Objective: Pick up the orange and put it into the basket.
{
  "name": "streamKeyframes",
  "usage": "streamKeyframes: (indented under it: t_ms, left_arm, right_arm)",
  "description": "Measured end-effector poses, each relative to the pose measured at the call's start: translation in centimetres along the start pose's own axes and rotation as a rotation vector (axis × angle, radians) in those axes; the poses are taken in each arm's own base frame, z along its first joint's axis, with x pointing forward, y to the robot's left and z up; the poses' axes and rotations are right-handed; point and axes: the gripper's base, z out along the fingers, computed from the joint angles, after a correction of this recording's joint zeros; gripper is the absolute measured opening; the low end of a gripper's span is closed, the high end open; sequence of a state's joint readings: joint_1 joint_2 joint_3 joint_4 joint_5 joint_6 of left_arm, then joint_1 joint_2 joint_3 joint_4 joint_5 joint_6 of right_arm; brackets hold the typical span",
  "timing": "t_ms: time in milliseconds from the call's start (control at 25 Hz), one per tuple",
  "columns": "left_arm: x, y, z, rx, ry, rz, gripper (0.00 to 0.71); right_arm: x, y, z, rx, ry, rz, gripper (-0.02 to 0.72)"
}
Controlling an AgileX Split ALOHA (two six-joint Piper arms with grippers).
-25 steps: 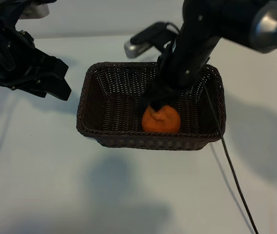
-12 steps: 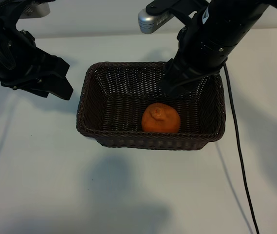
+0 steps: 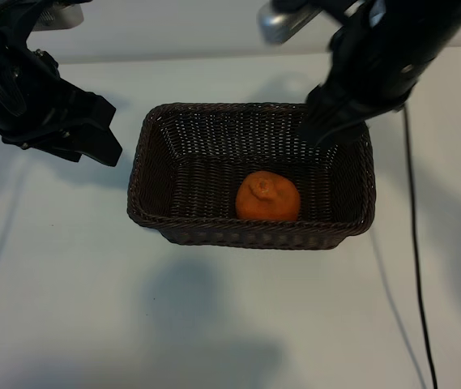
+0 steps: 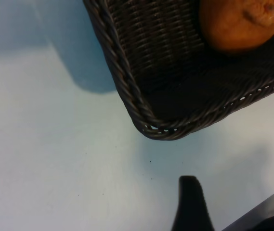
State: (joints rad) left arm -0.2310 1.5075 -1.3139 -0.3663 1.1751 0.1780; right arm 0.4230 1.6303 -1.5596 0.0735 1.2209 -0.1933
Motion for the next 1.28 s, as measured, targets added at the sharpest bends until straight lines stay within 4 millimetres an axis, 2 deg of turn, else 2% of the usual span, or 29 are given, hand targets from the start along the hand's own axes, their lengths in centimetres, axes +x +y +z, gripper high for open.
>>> streamKeyframes:
  t_ms: [200,400,600,840,1080,1280]
  left_arm:
    - [0.0,0.0,0.0,0.001,0.0,0.0,0.521]
    - [0.0,0.0,0.0,0.001,0.0,0.0,0.521]
    - [0.0,0.0,0.0,0.001,0.0,0.0,0.521]
    - [0.0,0.0,0.0,0.001,0.0,0.0,0.521]
    - [0.0,0.0,0.0,0.001,0.0,0.0,0.521]
    - [0.0,0.0,0.0,0.001,0.0,0.0,0.521]
  right_arm:
    - [1.4,-4.2,-2.5,0.072,-0.05,0.145,0.496]
    - [3.7,-8.1,-5.5,0.149,-0.11,0.28,0.481]
    - [5.4,-11.0,-6.5,0.197,-0.118,0.404,0.477]
    - [5.7,-11.0,-6.3,0.175,-0.119,0.424,0.477]
    - [7.6,-10.3,-2.9,0.097,-0.002,0.456,0.476]
    - [7.6,-9.9,-2.6,0.058,-0.006,0.471,0.476]
